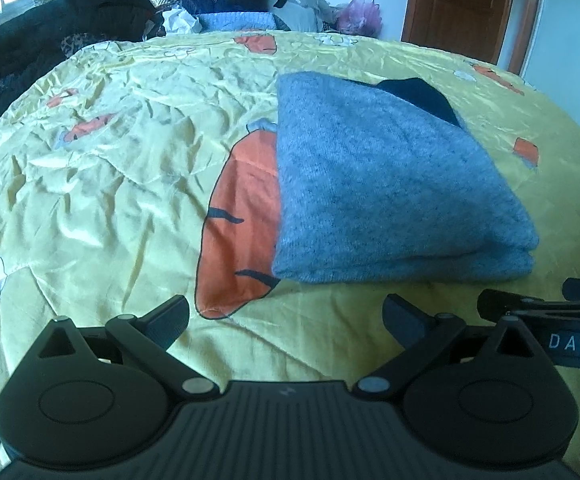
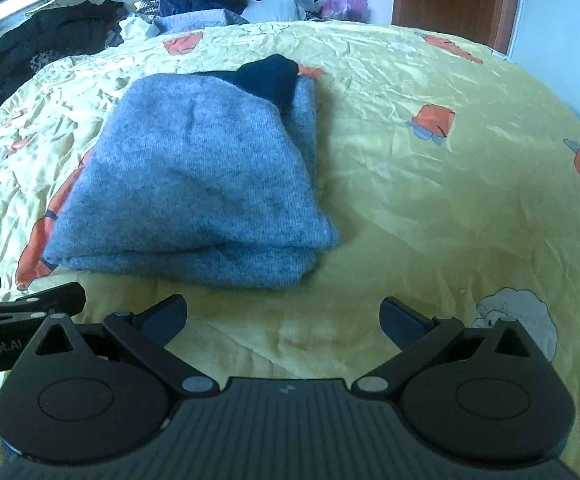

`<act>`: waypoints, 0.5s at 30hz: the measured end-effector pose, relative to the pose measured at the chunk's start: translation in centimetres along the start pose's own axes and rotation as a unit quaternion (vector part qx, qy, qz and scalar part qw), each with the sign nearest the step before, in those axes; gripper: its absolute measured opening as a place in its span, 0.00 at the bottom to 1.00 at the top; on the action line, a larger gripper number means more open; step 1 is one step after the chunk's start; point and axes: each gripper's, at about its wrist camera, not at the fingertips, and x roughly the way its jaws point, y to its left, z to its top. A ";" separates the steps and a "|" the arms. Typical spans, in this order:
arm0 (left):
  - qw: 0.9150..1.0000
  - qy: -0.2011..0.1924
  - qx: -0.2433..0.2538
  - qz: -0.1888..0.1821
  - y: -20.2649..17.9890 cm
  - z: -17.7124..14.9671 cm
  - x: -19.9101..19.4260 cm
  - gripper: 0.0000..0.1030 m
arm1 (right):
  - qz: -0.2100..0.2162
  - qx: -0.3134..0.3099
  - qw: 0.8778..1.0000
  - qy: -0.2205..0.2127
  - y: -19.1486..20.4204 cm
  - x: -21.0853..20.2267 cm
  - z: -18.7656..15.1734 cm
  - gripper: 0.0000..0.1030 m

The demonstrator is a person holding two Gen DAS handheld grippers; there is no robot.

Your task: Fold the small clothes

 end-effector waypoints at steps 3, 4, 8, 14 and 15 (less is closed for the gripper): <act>1.000 0.003 -0.001 0.000 0.0 0.0 0.1 1.00 | 0.005 0.005 1.000 0.004 -0.2 0.0 0.0 1.00; 1.000 0.004 -0.001 0.001 0.0 -0.1 0.1 1.00 | 0.005 0.005 1.000 0.004 -0.3 0.0 0.0 1.00; 1.000 0.006 -0.002 0.002 0.2 -0.1 0.3 1.00 | 0.005 0.009 1.000 0.005 -0.4 0.1 -0.1 1.00; 1.000 0.007 -0.001 0.002 0.1 -0.1 0.3 1.00 | 0.006 0.015 1.000 0.006 -0.6 0.1 -0.1 1.00; 1.000 0.007 -0.001 0.002 0.1 -0.1 0.3 1.00 | 0.006 0.015 1.000 0.006 -0.6 0.1 -0.1 1.00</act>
